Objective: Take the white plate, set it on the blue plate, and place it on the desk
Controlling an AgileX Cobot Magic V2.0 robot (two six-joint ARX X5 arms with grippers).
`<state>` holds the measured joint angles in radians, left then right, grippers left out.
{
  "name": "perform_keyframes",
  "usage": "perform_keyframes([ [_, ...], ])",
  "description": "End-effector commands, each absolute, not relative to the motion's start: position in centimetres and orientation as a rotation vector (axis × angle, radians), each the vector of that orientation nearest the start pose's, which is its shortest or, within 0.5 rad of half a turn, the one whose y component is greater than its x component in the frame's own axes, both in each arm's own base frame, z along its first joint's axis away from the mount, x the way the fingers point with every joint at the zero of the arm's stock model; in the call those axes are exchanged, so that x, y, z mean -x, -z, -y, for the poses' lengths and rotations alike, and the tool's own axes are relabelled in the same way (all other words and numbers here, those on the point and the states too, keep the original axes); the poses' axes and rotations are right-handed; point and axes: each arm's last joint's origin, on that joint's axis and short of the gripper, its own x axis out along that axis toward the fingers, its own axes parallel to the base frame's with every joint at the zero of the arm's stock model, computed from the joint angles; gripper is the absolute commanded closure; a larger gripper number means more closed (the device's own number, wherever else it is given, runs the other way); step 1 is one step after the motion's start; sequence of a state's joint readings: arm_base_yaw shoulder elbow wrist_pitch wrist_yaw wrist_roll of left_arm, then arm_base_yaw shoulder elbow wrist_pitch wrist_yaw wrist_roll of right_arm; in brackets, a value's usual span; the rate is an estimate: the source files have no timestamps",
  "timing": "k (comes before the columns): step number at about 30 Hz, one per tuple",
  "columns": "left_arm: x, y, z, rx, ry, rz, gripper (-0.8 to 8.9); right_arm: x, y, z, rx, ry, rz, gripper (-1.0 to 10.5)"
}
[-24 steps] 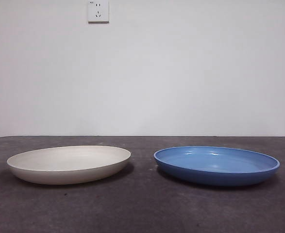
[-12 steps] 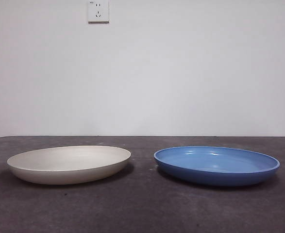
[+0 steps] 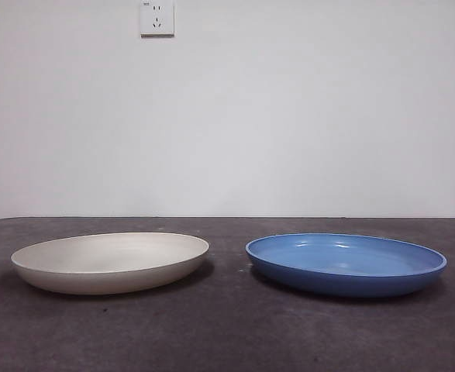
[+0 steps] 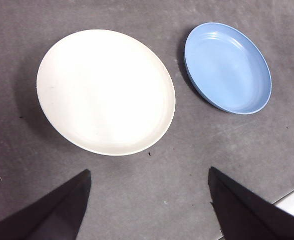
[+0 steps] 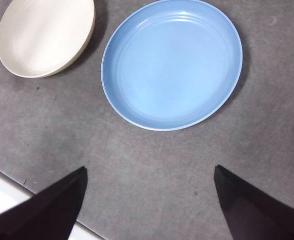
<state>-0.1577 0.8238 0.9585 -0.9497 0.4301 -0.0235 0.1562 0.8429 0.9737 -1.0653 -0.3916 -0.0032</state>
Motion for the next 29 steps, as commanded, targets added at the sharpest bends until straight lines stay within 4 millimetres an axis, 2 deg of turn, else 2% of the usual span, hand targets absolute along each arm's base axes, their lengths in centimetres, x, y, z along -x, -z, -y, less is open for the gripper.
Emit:
perform_keyframes([
  [1,-14.0,-32.6,3.5,0.124,0.556,-0.805,4.26,-13.3,-32.2,-3.3,-0.101,-0.516,-0.914,5.3],
  [6,-15.3,-32.4,3.6,0.139,0.509,-0.799,4.31,-13.3,-32.2,-3.3,-0.101,-0.516,-0.914,5.4],
  [12,-18.5,-31.1,3.9,0.122,0.424,-0.837,4.34,-13.4,-32.2,-3.3,-0.100,-0.516,-0.910,5.4],
  [23,-26.0,-25.7,4.9,0.093,0.334,-0.956,4.39,-13.4,-32.3,-3.3,-0.100,-0.517,-0.903,5.4],
  [29,-28.9,-22.6,5.3,0.081,0.304,-0.998,4.39,-13.4,-32.3,-3.3,-0.099,-0.517,-0.903,5.4],
])
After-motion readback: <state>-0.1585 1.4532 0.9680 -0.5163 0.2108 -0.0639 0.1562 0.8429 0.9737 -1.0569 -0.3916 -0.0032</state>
